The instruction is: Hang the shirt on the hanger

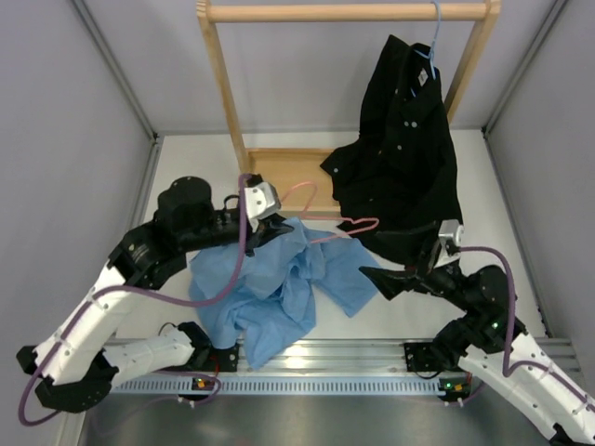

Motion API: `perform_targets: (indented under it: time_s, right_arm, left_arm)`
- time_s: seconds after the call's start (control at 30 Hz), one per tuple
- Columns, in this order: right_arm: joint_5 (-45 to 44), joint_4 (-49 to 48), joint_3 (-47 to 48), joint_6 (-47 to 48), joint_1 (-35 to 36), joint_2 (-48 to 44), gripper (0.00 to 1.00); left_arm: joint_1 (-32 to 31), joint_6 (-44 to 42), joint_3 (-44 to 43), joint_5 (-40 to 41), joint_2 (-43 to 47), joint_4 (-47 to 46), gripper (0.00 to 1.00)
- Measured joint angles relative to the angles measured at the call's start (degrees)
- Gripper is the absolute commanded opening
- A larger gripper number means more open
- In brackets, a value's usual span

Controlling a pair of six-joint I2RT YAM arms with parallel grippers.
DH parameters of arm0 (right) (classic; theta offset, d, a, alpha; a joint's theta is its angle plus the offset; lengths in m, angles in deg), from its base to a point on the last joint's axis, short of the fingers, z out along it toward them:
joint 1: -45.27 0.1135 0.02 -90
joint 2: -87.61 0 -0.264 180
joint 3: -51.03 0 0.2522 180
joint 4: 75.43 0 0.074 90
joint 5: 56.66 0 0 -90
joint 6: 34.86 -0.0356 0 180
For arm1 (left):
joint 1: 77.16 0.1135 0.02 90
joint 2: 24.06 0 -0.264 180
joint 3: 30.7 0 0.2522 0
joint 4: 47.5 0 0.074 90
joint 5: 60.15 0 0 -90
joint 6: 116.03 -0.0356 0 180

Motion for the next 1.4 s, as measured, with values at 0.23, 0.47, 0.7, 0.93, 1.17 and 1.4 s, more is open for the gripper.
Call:
perform_targets:
  time_s: [0.23,0.47,0.7,0.93,1.17,1.4]
  right_arm:
    - [-1.5,-2.3,-6.2,-5.8,0.0,0.3,0.67]
    - [0.8,-10.4,-6.0,-7.9,0.0,21.8,0.54]
    - [5.0,-24.8,-6.0,-10.8,0.1,33.8,0.49]
    - [6.0,-33.2,-6.2,-12.0,1.1,39.3,0.47]
    - [5.9,-36.0,-6.2,-11.3,2.3,45.5,0.38]
    - [5.8,-38.9,-7.3,-10.7,3.0,48.1,0.15]
  left_arm:
    - [0.0,7.4,6.8,9.1,8.9,-9.6,0.00]
    - [0.0,15.0,7.4,11.0,8.8,-13.3,0.00]
    - [0.0,19.8,7.3,12.7,6.7,-13.8,0.00]
    - [0.0,22.0,7.3,12.7,6.9,-15.0,0.00]
    - [0.0,22.7,7.3,13.0,6.9,-15.5,0.00]
    - [0.0,22.8,7.3,14.5,7.5,-15.6,0.00]
